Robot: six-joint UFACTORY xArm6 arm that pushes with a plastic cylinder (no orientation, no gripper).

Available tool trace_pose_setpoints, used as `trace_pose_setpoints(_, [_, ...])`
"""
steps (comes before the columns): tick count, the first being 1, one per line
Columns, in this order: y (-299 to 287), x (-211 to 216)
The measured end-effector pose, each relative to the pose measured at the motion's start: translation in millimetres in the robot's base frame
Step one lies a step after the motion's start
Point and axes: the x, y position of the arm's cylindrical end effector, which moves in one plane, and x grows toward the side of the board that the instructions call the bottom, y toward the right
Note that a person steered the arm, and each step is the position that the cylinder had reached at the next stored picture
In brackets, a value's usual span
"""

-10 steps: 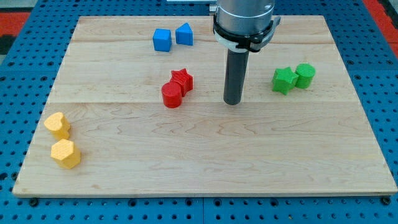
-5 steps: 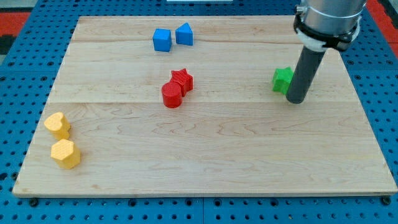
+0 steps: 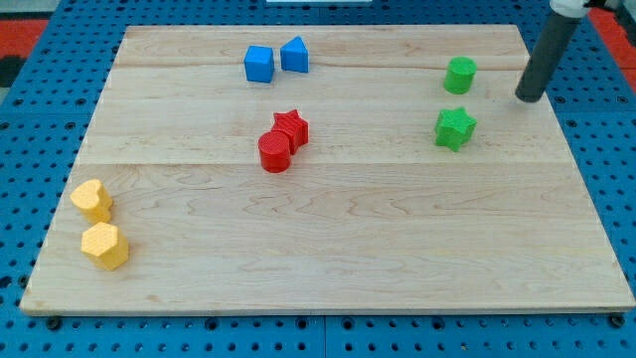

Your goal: Separate the green circle from the green star

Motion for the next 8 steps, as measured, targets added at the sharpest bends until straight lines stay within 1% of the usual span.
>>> trace_pose_setpoints(1, [-52.7, -9.4])
trace_pose_setpoints(2, [-77.4, -9.4])
trace_pose_setpoints(3, [-66.1, -17.3])
trace_pose_setpoints(4, [-68.1, -17.1])
trace_pose_setpoints(5, [-55.3, 8.3])
trace_pose_setpoints(7, [-218.2, 15.4])
trace_pose_setpoints(8, [-286.6, 23.3])
